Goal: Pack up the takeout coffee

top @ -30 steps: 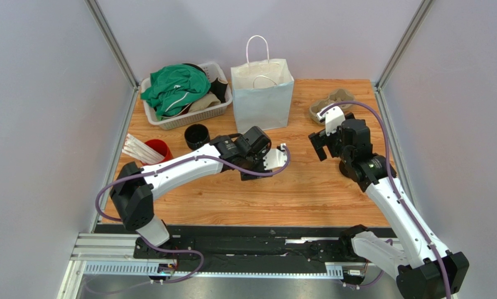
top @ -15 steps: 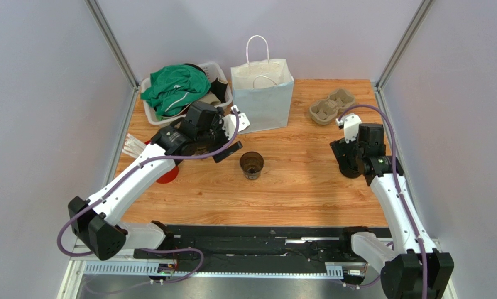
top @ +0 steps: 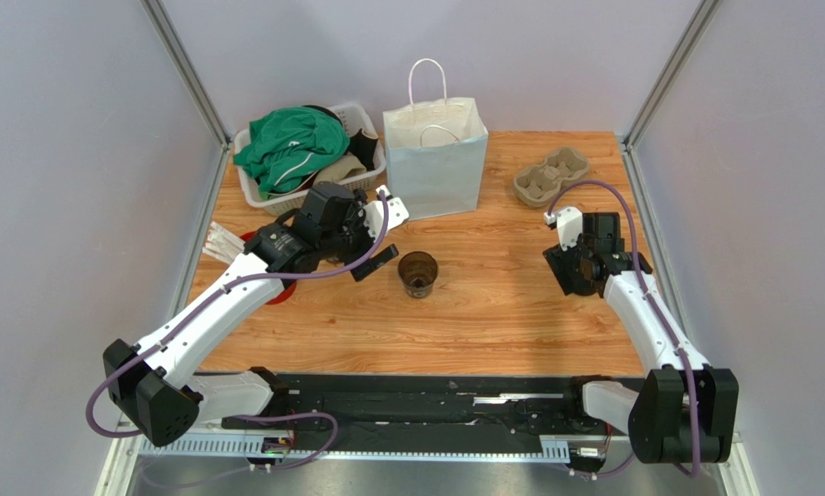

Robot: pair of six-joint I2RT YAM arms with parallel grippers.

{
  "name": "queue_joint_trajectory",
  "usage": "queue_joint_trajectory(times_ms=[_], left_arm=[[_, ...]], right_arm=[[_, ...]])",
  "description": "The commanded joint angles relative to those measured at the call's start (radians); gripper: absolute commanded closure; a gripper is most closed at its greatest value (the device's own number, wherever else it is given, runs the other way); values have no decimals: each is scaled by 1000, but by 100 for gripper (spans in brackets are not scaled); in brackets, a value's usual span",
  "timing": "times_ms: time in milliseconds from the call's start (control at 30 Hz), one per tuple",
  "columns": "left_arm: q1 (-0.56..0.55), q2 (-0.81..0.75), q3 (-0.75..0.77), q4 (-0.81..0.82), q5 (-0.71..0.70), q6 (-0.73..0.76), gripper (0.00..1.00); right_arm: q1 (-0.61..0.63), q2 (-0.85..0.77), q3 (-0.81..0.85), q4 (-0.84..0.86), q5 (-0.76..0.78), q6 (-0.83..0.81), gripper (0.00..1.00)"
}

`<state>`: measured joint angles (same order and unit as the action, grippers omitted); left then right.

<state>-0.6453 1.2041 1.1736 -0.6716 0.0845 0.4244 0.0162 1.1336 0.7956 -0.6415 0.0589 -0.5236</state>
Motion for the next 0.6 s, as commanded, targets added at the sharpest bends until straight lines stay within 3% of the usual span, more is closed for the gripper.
queue_joint_trajectory(times_ms=[0,333,567], left_arm=[[4,-12,-11,53,-2,-22,4],[4,12,-23,66,-12,-26,4],[4,18,-28,72,-17,-27,4]], right_arm=[[-4,26,-6,74,1,-10,33],[-4,28,-16,89,-5,-1,61],[-4,43,-19,97,2,2,63]])
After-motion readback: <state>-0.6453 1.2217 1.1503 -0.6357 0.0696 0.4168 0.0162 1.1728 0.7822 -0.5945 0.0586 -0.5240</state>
